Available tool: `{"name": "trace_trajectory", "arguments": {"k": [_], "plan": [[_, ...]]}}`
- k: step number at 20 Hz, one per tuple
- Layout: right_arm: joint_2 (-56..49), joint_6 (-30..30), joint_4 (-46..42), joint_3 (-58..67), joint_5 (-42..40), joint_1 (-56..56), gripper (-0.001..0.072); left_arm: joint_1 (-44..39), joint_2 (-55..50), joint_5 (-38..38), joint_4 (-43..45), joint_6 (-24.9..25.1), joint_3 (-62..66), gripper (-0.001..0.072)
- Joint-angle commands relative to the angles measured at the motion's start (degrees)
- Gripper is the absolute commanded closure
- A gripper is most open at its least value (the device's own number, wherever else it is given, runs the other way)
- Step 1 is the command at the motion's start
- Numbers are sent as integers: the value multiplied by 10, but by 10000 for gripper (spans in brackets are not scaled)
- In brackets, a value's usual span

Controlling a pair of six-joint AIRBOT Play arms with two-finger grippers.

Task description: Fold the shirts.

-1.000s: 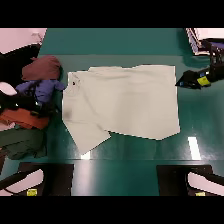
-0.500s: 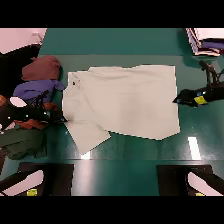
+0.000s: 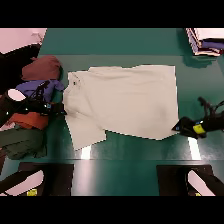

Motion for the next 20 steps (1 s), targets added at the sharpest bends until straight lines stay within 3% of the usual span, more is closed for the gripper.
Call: {"name": "trace_trajectory", "arguments": {"k": [1, 2, 4, 6, 8, 10, 14, 20], "plan": [[-12, 16, 41, -79, -50, 11, 229, -1, 2, -8, -1, 1, 17, 686], [-29, 16, 60, -84, -80, 30, 268, -1, 2, -8, -1, 1, 17, 685], [-61, 16, 87, -80, -134, 73, 272, -1, 2, -9, -1, 1, 17, 685], [-97, 16, 85, -56, -154, 113, 359, -1, 2, -10, 0, 1, 17, 685], [-127, 15, 68, -28, -156, 147, 563, -1, 2, -11, 3, 1, 18, 686], [-137, 15, 35, 5, -149, 179, 698, -1, 3, -18, 4, -3, 29, 687], [-59, 16, -28, 127, -110, 191, 700, -1, 80, -17, 36, -39, 123, 687], [87, 13, -52, 444, -106, 102, 700, -1, 211, -24, 64, -52, 447, 686]]}}
